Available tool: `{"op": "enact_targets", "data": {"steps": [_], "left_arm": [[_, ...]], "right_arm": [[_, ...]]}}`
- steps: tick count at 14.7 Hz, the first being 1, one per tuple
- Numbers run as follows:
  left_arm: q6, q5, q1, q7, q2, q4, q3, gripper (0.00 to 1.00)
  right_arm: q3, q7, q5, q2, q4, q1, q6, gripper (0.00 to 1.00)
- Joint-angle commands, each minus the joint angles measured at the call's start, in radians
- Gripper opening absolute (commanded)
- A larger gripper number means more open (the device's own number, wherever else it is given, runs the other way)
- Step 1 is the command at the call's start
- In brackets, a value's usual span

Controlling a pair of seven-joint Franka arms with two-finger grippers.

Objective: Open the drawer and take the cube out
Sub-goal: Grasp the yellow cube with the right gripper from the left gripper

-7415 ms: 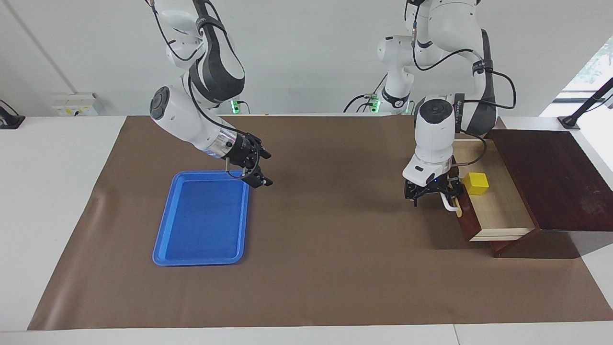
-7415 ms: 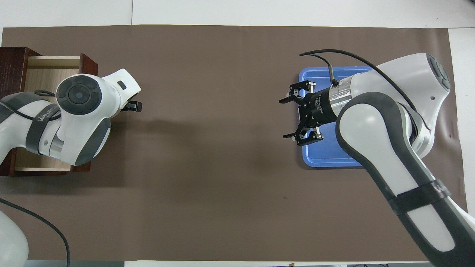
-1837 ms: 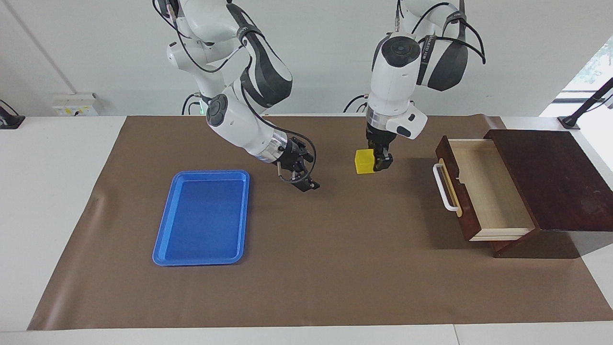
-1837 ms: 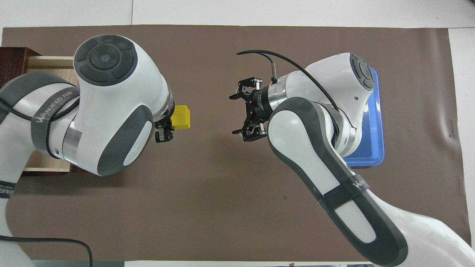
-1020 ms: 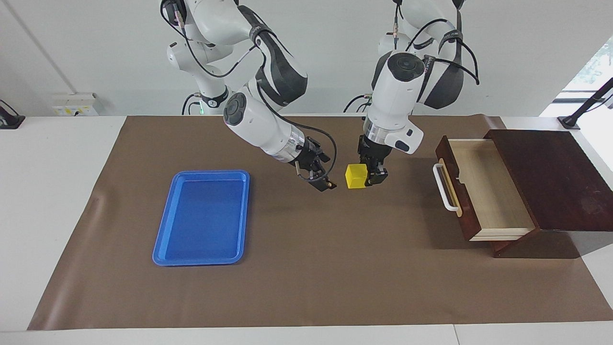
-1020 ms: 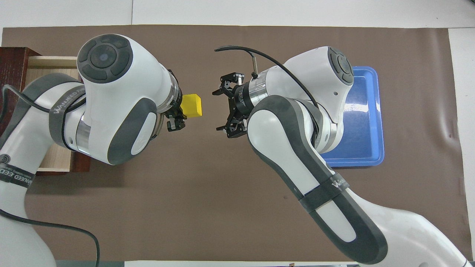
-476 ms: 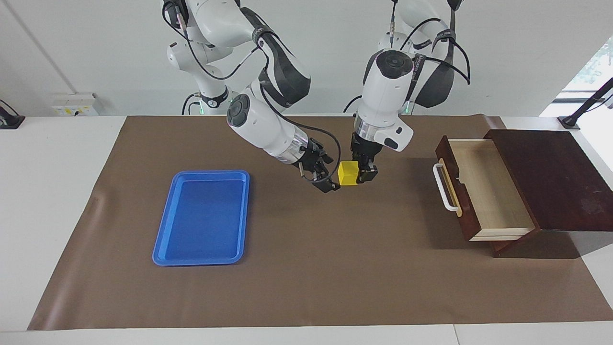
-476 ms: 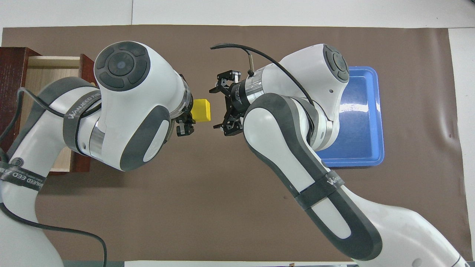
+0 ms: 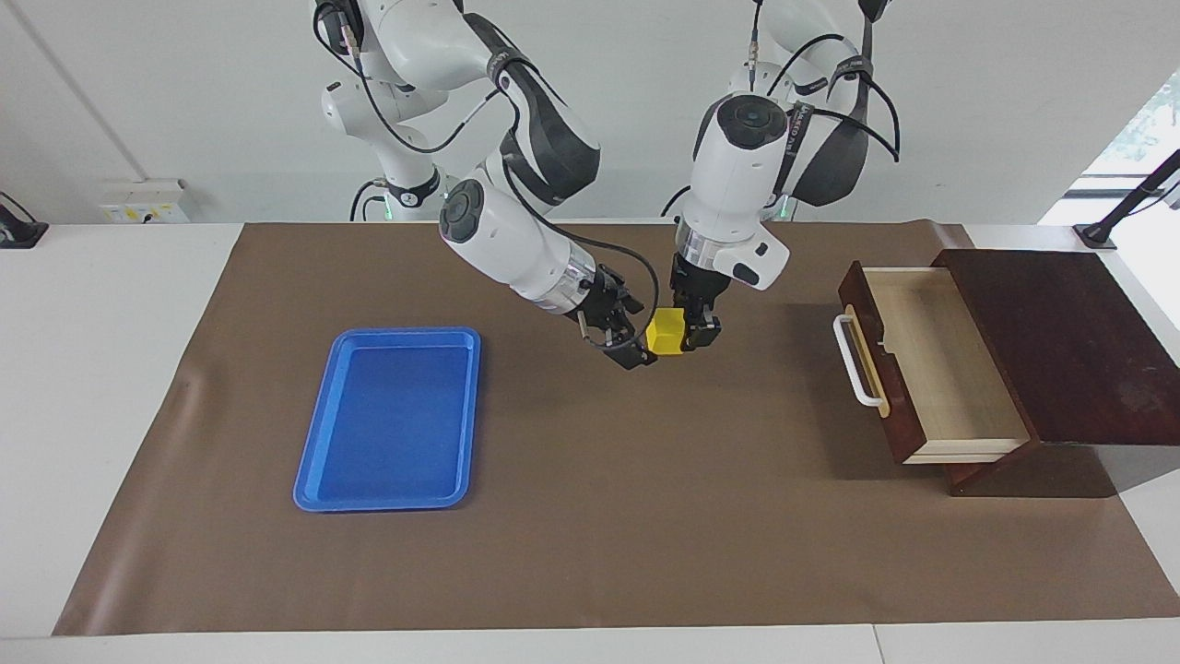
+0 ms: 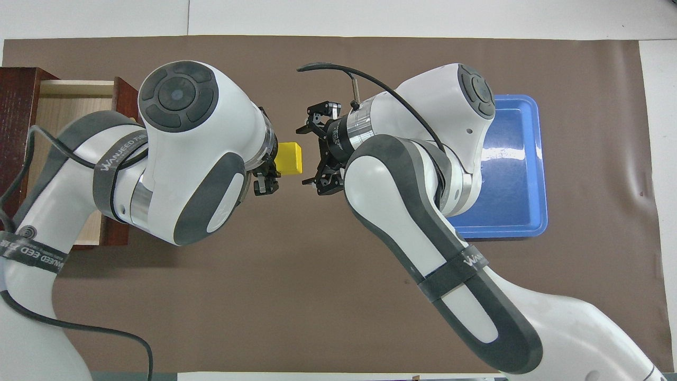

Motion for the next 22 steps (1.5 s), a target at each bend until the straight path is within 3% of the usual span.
{"op": "enact_targets", "data": {"steps": [1,6,10,12,16,20,21,22], "left_arm": [[0.02,-0.019,-0.012,-0.008,-0.011,-0.016,0.012,0.0],[0.018,-0.019,-0.013,-0.008,-0.011,-0.016,0.012,0.0],[0.018,-0.019,-0.013,-0.007,-0.011,-0.018,0.012,0.0],[0.018,-0.019,-0.02,-0.005,-0.011,-0.018,0.012,0.0],[0.018,-0.019,-0.02,-0.005,-0.011,-0.018,0.012,0.0],[0.017,-0.019,-0.018,-0.003,-0.011,-0.012,0.012,0.0],[0.014,-0.019,-0.013,-0.003,-0.011,-0.008,0.014,0.59],[0.006,-0.017,-0.007,0.0,-0.011,-0.005,0.014,1.0]], "right_arm": [[-0.002,0.036,0.009,0.018,0.028,0.015,-0.001,1.0],[-0.004,0.049,0.003,0.019,0.028,0.026,0.002,0.98],[-0.004,0.049,-0.002,0.019,0.028,0.026,0.002,0.83],[-0.004,0.049,-0.003,0.019,0.026,0.026,0.002,0.65],[-0.002,0.032,-0.029,0.018,0.028,0.027,0.0,0.0],[-0.002,0.023,-0.055,0.016,0.026,0.026,0.0,0.0],[-0.002,0.023,-0.054,0.016,0.026,0.026,0.0,0.0],[-0.002,0.023,-0.054,0.016,0.026,0.026,0.0,0.0]]}}
